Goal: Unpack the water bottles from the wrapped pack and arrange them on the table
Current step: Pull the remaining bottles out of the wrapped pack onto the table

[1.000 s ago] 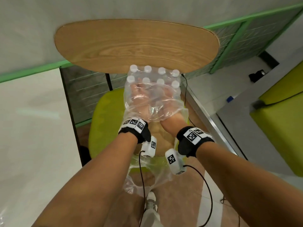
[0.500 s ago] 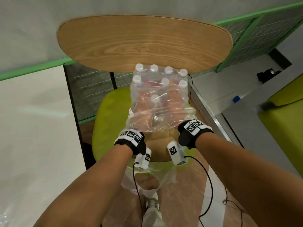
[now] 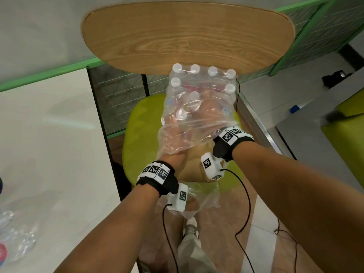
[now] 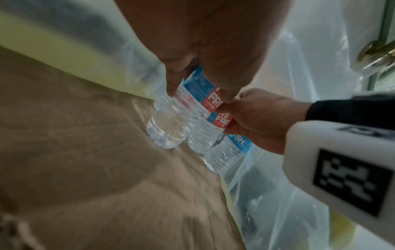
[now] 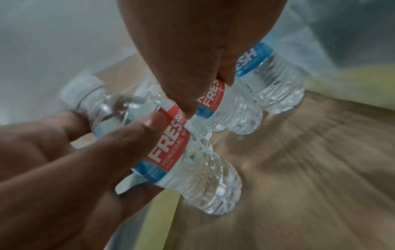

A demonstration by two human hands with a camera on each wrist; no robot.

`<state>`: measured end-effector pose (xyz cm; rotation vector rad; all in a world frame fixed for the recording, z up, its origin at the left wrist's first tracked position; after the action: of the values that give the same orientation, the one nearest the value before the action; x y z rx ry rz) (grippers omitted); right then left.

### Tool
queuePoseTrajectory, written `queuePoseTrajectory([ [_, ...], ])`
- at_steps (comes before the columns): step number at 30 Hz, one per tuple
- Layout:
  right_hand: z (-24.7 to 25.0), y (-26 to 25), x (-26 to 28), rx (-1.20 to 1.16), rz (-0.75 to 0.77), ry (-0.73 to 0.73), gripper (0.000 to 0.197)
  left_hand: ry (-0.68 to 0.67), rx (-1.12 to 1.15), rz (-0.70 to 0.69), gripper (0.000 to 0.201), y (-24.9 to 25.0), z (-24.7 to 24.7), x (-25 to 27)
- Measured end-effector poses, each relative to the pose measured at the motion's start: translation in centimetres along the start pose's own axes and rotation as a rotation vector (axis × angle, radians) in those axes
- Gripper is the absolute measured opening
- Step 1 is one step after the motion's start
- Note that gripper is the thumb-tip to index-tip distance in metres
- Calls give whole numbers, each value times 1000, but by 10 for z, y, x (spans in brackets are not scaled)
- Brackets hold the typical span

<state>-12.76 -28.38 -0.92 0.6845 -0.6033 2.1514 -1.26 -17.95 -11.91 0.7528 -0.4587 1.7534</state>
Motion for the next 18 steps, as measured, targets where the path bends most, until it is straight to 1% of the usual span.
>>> queuePoseTrajectory([
  [1, -6, 2, 3, -114, -18, 2, 61, 19, 11, 0, 56, 3, 3, 7],
  [2, -8, 0, 13, -161, -23, 11, 59, 38, 32, 27, 50, 5, 9, 17],
  [3, -19, 1, 16, -149, -41, -16, 61, 73, 79, 63, 45, 5, 10, 24],
  [4, -25, -1, 29, -110, -65, -56, 63, 92, 266, 124, 45, 3, 13, 33],
  [5, -42, 4, 34, -34, -84, -103, 73, 145, 380, 131, 46, 4, 20, 45],
  [6, -54, 2, 42, 13, -87, -151, 80, 221, 493, 122, 44, 4, 25, 55],
  [7, -65, 0, 43, 4, -85, -155, 76, 311, 528, 47, 41, 6, 28, 63],
  [8, -73, -5, 42, -78, -96, -78, 63, 385, 550, -45, 40, 8, 30, 72],
  [9, -73, -10, 35, -166, -119, 89, 47, 443, 571, -128, 39, 9, 28, 76],
  [10, -69, -19, 38, -302, -132, 249, 37, 469, 634, -183, 35, 7, 22, 82],
  [11, -71, -28, 41, -348, -120, 342, 36, 492, 693, -233, 28, 5, 16, 89],
  [12, -75, -35, 45, -349, -68, 451, 35, 495, 748, -275, 16, 2, 10, 101],
  [13, -83, -41, 51, -415, -38, 508, 32, 508, 798, -310, 19, -3, 3, 112],
  [14, -87, -50, 60, -468, 20, 587, 34, 518, 839, -342, 36, -10, -5, 123],
  [15, -96, -55, 67, -523, 49, 678, 39, 530, 892, -348, 47, -21, -14, 134],
  [16, -101, -63, 75, -602, 72, 757, 43, 557, 948, -339, 49, -32, -22, 146],
  [17, -107, -76, 82, -667, 113, 805, 44, 585, 1010, -315, 48, -47, -31, 160],
  [18, -115, -92, 87, -717, 151, 816, 44, 628, 1081, -283, 46, -65, -38, 176],
])
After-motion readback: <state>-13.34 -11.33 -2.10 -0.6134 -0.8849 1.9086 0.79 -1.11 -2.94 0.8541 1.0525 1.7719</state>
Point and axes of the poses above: each hand's wrist, its own x-axis away from the middle knuckle, its own z-axis out of the back of the hand, y = z × x, the point moved 6 cm from there along -x, towards the middle knuckle, and after that the axes turned 10 degrees about z, right-handed, at the moved point
